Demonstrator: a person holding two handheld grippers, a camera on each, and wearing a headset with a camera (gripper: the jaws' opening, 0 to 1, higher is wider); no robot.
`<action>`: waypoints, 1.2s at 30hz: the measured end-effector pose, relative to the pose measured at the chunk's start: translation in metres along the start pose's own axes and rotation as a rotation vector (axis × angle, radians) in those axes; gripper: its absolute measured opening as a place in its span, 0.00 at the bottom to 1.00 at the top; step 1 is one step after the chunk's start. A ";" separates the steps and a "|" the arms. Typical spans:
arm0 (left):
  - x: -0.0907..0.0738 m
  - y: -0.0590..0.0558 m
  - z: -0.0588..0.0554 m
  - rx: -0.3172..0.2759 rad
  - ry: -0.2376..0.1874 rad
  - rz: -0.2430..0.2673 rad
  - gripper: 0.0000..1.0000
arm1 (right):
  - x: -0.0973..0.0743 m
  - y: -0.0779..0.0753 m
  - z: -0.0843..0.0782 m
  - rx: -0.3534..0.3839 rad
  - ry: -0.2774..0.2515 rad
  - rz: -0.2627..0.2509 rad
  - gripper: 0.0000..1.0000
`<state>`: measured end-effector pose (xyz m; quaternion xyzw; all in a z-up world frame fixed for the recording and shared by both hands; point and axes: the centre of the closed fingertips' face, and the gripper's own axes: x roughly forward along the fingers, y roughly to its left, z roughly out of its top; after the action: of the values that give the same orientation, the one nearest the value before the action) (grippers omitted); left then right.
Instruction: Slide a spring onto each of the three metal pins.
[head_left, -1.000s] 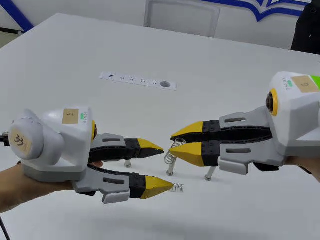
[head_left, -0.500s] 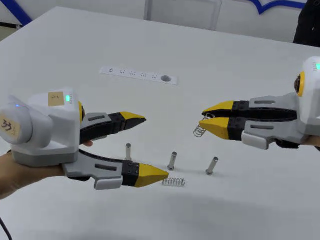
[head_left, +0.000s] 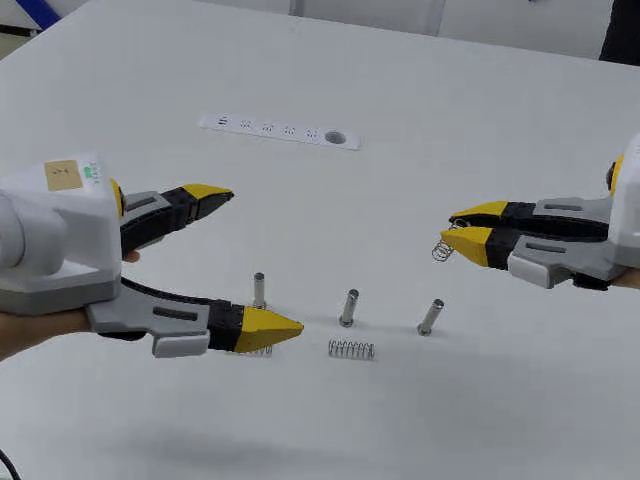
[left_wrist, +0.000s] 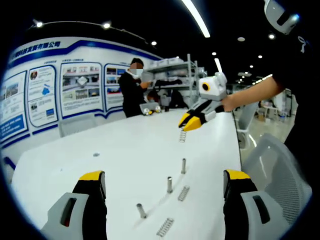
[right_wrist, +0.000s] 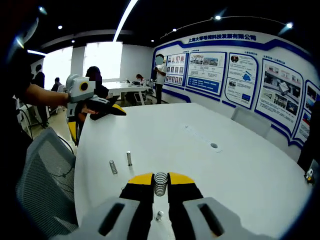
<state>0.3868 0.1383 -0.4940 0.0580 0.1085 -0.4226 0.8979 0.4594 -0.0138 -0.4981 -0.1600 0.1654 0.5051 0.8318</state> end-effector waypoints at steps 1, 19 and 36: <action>-0.001 0.001 -0.001 -0.003 0.000 0.001 1.00 | 0.000 -0.002 -0.004 0.002 0.003 -0.005 0.11; -0.008 0.021 -0.016 -0.039 0.024 0.071 1.00 | 0.015 0.001 -0.058 0.050 0.100 -0.011 0.11; -0.011 0.018 -0.021 -0.085 0.027 0.088 1.00 | 0.025 0.001 -0.072 0.073 0.095 -0.012 0.11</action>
<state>0.3906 0.1624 -0.5116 0.0303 0.1356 -0.3768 0.9158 0.4607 -0.0249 -0.5731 -0.1546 0.2222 0.4856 0.8312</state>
